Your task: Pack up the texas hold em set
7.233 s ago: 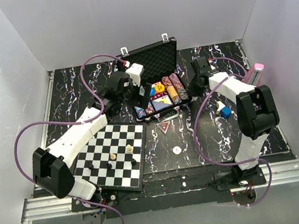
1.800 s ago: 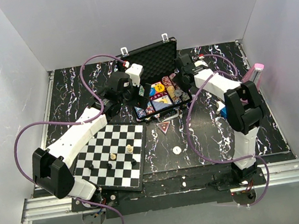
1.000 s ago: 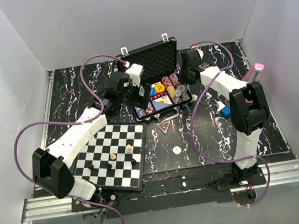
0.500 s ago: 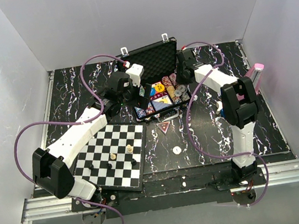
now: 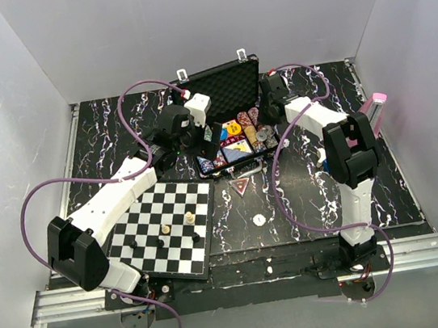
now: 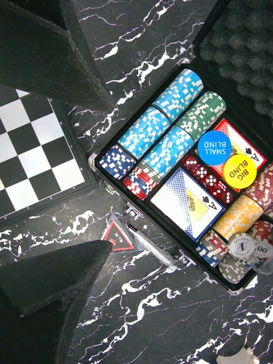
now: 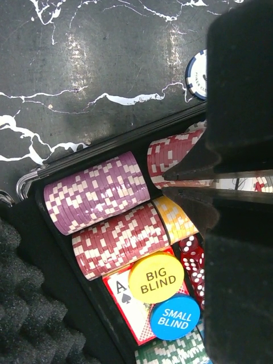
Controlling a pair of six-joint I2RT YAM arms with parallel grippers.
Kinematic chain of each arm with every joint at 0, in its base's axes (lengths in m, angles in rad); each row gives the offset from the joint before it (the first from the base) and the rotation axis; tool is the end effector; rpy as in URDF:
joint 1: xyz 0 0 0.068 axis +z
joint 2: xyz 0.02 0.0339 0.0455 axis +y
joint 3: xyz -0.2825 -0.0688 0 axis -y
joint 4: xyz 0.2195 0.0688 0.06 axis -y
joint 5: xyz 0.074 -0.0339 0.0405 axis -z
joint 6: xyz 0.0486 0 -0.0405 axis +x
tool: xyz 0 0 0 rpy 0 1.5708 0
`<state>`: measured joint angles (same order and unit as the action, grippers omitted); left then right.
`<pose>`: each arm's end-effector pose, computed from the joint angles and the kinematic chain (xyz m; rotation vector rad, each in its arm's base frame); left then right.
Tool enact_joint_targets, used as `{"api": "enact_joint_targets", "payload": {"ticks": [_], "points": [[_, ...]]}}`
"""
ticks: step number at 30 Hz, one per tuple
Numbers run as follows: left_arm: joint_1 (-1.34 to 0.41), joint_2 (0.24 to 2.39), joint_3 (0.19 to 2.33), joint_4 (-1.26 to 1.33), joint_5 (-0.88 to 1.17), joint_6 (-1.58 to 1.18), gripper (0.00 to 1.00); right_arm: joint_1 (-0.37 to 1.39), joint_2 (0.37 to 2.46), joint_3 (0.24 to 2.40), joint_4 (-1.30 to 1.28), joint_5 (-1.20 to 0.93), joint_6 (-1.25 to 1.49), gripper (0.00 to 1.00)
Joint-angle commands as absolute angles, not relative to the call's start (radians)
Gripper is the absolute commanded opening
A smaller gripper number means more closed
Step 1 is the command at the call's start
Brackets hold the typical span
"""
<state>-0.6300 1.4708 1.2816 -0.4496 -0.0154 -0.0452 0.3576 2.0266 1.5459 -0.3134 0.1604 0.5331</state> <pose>0.2567 -0.1862 0.3391 0.6353 2.1405 -0.3557 0.4263 0.1510 0.2319 0.2846 2.3482 0.2452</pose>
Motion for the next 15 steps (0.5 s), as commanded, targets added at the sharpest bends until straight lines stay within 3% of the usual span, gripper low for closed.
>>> {"api": "enact_joint_targets", "payload": {"ticks": [1, 15], "points": [[-0.626, 1.439, 1.275, -0.457, -0.008, -0.040, 0.98, 0.357, 2.022, 1.506, -0.371, 0.204, 0.569, 0.16], [-0.626, 1.428, 1.275, -0.459, -0.011, -0.038, 0.98, 0.357, 1.974, 1.373, -0.357, 0.222, 0.679, 0.16]]}}
